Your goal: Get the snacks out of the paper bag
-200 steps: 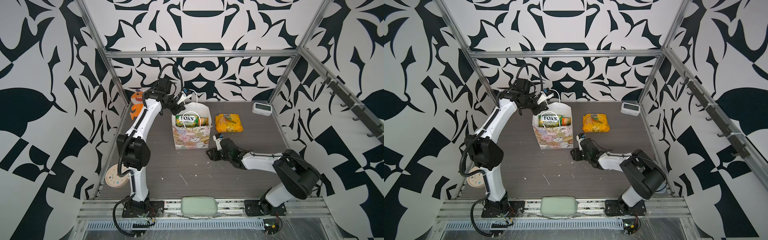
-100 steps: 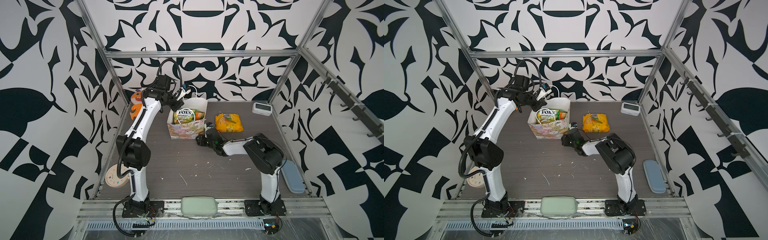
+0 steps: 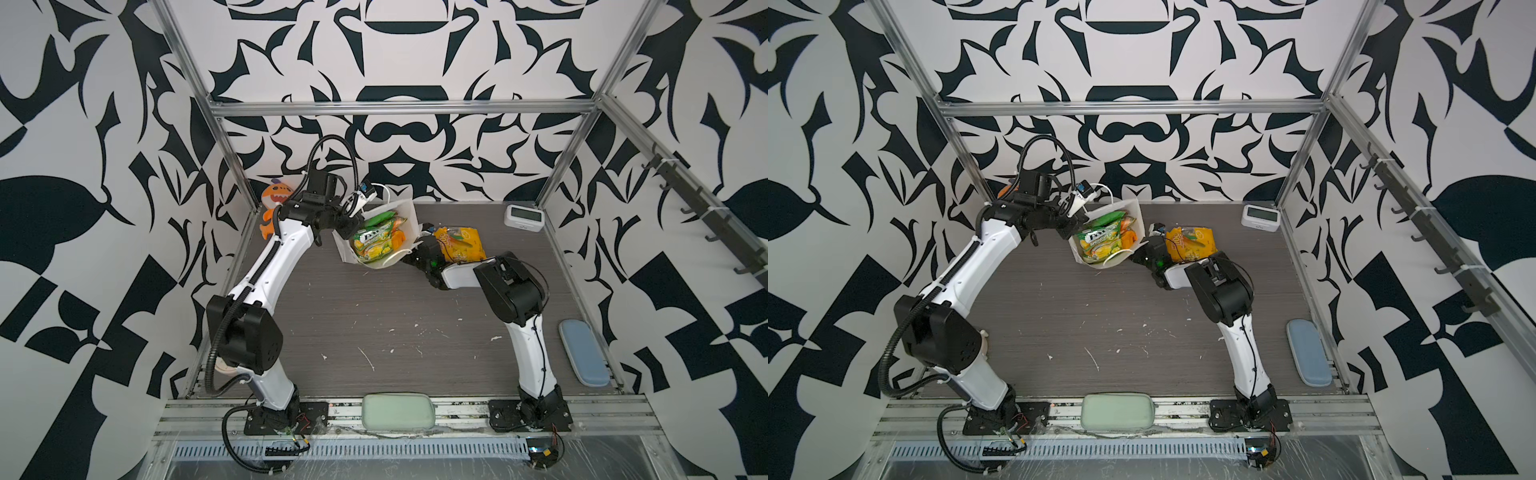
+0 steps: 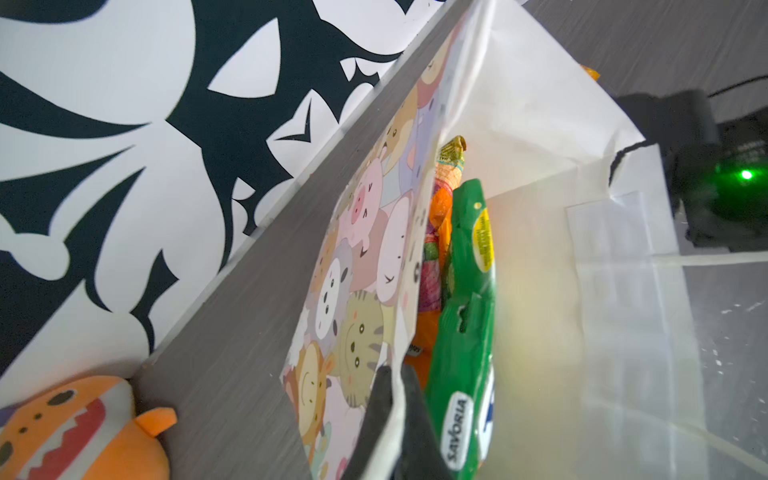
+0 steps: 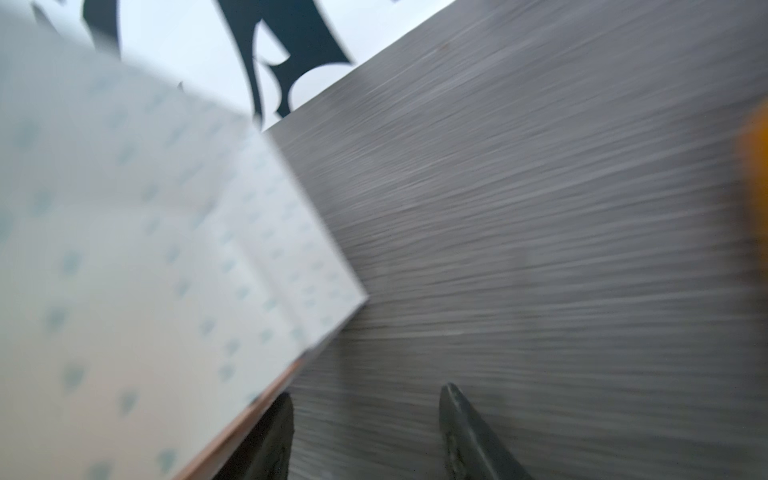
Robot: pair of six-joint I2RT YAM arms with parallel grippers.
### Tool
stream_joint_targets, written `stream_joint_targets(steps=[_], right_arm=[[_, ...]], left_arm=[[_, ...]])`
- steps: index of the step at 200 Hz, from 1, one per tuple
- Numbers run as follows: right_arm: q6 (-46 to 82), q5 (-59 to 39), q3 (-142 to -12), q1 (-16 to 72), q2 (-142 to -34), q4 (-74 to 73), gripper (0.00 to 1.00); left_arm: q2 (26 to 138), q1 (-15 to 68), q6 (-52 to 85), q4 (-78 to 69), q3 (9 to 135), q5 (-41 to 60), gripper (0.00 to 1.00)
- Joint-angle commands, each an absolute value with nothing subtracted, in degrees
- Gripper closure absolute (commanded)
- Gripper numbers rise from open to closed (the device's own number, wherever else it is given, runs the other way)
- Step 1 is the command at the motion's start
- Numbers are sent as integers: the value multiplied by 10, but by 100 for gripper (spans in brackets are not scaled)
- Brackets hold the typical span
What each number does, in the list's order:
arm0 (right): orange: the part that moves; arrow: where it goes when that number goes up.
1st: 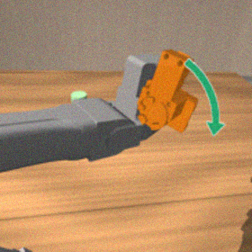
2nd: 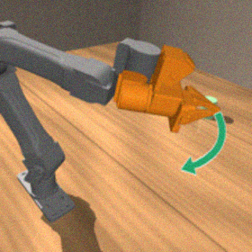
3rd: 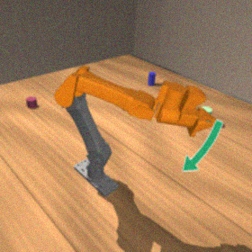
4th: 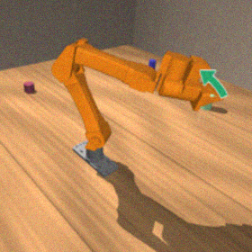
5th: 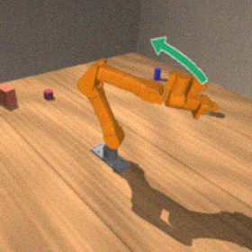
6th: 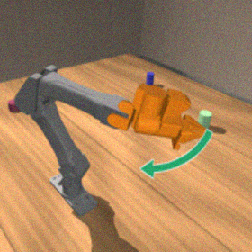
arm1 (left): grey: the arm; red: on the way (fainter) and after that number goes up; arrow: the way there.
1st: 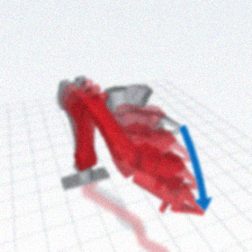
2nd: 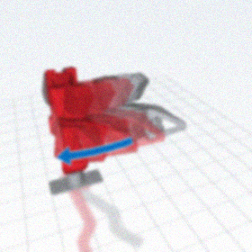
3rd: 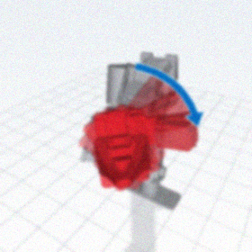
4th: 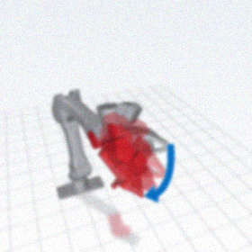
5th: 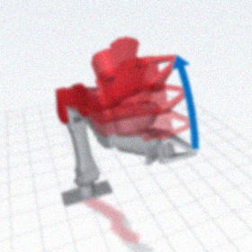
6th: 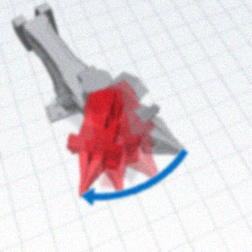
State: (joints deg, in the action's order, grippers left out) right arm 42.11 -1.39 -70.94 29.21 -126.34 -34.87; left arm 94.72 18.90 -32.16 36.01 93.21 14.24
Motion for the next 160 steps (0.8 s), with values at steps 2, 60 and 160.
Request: stream_joint_targets(steps=[2,60,160], right_arm=[[406,-80,-679,293,-1208,-351,41],[357,-60,-590,278,-1015,-172,41],[251,-93,-747,192,-776,221,49]], left_arm=[[916,209,-287,288,889,129,100],[932,258,-247,276,906,53,100],[932,327,-145,213,858,-27,100]])
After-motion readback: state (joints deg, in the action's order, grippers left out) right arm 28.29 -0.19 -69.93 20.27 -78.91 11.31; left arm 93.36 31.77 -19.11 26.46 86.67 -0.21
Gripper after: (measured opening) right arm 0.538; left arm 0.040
